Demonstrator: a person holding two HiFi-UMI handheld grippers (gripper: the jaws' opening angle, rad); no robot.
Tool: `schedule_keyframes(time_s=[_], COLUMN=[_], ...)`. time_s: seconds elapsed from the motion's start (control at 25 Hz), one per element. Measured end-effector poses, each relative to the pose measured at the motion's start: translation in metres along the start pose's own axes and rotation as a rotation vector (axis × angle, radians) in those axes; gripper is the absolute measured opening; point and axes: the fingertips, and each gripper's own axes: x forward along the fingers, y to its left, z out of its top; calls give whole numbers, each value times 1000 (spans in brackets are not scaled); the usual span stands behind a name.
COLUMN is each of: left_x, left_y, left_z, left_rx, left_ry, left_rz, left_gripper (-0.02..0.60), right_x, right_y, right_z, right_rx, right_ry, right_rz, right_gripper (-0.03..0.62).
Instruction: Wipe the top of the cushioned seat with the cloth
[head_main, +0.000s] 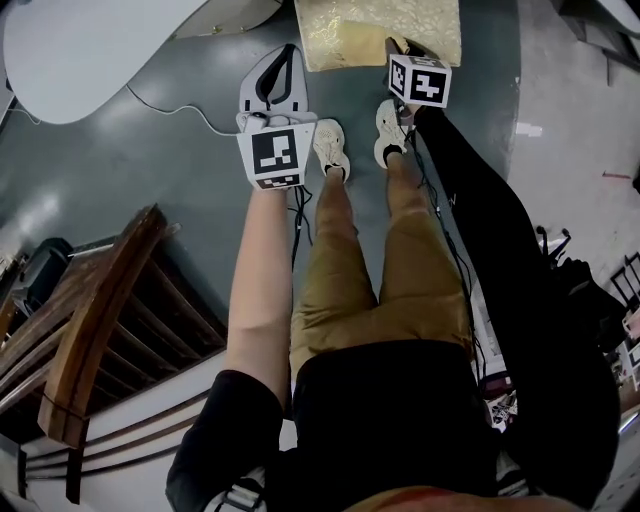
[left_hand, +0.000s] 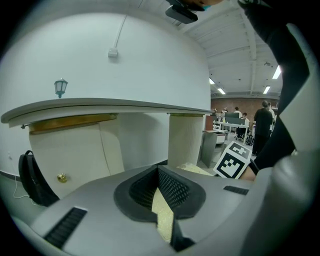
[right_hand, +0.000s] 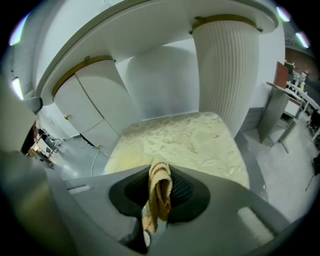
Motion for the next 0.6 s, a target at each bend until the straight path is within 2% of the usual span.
schedule_keyframes(time_s=[0.16, 0.48, 0.6], left_x=[21, 60, 74], left_y=[-27, -85, -101], left_z=[10, 32, 35], left_rx=[10, 29, 34], left_ry=[4, 4, 3], left_rz=[-28, -74, -83], left_gripper=[6, 6, 6], right_x=[-15, -41, -57], right_y=[-67, -191, -235], right_z=[6, 2, 3], right_rx=[33, 82, 86], right_ry=[-5, -14, -5], right_rz=[-68, -147, -242], right_gripper=[57, 57, 57])
